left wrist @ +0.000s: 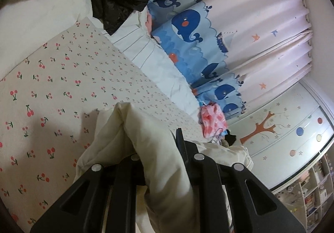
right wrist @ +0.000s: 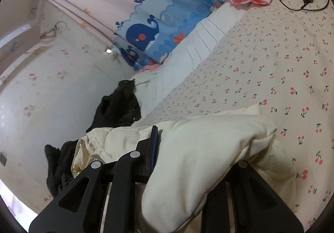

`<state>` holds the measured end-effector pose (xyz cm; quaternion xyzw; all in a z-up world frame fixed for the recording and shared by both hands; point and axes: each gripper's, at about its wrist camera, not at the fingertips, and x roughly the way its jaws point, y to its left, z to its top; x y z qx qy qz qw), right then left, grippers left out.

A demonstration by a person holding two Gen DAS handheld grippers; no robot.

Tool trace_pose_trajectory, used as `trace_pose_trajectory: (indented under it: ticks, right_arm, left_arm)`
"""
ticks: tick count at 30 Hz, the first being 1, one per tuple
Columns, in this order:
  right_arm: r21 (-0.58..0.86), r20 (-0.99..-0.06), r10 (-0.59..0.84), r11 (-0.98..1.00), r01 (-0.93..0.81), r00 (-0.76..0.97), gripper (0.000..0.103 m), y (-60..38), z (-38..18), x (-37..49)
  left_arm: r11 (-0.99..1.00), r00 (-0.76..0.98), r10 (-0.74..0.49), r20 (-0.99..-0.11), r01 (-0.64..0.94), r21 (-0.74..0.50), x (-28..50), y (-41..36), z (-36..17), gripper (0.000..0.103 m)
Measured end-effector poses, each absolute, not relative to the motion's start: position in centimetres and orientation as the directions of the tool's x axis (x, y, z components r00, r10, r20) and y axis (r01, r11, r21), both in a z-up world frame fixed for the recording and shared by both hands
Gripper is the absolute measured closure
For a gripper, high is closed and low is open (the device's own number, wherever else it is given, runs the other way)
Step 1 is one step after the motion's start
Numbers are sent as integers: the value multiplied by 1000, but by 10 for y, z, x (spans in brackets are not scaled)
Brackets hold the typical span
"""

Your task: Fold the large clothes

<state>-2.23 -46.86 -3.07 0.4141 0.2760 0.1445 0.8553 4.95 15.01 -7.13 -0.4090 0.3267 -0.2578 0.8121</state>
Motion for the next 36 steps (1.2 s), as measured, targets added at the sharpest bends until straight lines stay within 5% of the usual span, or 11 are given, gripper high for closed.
trace_pose_trajectory:
  ticks: [17, 27, 36]
  right_arm:
    - [777, -454, 456, 623, 89, 766, 78, -467, -76, 23]
    - [805, -456, 484, 583, 114, 747, 49, -462, -85, 46]
    - [881, -376, 544, 461, 108, 750, 33, -478, -99, 56]
  left_arm:
    - [552, 657, -630, -415, 3, -834, 84, 147, -120, 86]
    - [537, 638, -635, -436, -41, -843, 97, 149, -137, 85]
    - [482, 599, -673, -434, -89, -872, 110, 150, -151, 76]
